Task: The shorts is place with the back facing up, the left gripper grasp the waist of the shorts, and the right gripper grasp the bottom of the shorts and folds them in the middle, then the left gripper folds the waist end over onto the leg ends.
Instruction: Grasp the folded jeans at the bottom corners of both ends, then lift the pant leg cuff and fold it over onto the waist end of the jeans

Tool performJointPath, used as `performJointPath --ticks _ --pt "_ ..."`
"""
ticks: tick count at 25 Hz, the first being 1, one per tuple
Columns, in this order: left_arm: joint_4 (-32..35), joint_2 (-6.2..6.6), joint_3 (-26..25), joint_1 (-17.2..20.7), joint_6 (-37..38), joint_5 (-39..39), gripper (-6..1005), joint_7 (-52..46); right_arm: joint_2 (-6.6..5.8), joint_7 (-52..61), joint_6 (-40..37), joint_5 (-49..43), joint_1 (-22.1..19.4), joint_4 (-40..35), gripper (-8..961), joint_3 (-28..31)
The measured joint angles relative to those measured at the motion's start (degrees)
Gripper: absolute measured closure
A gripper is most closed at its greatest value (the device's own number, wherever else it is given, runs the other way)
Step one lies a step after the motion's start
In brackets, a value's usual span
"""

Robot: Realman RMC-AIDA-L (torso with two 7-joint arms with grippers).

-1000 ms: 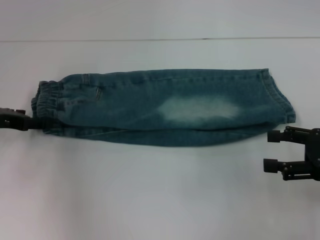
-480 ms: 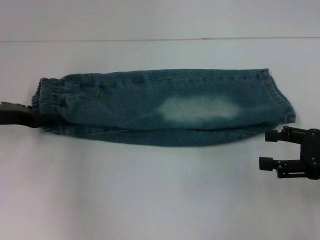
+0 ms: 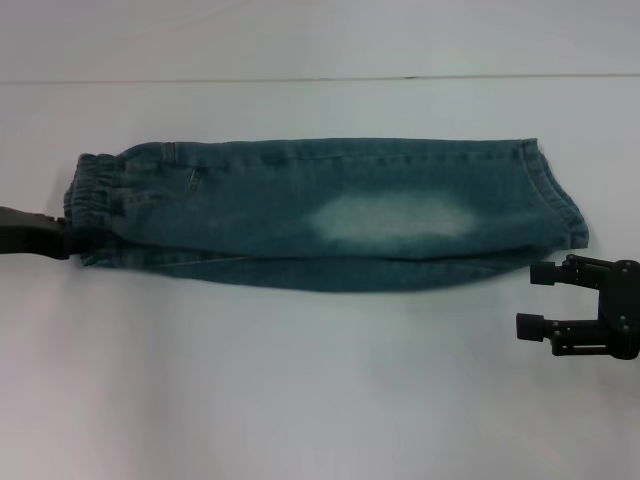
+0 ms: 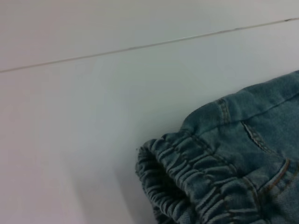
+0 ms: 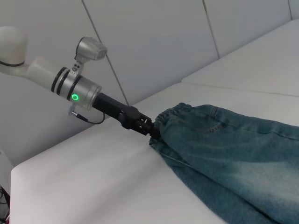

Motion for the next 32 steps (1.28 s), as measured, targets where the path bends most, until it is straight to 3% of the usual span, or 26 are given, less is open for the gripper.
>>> performJointPath --ticks 3,9,18,24,29,32 --pt "0.03 -0.29 0.16 -0.03 -0.03 -0.08 530 0.62 0.0 -0.08 0.06 0.0 0.04 0.0 9 0.0" --pt "0.1 -0.46 0.2 -0.21 0.01 0.08 702 0.92 0.0 -0.17 0.72 0.0 0.3 0.0 9 0.0" --pt "2.11 -0.46 -0.1 0.31 1.55 -0.14 749 0.92 0.0 -0.23 0.9 0.0 0.49 0.38 16 0.04" --pt "7.24 -0.3 -0.37 0.59 8.73 -1.3 823 0.92 0.17 -0.37 1.81 0.01 0.74 0.79 26 0.0" --pt "11.6 -0.3 -0.73 -0.06 14.49 -4.23 889 0.92 1.0 -0.91 5.61 0.09 2.01 2.7 193 -0.64" --pt "11.94 0.46 -0.88 -1.71 16.13 -5.33 900 0.89 1.85 -3.1 10.25 1.9 3.16 5.52 260 0.33"
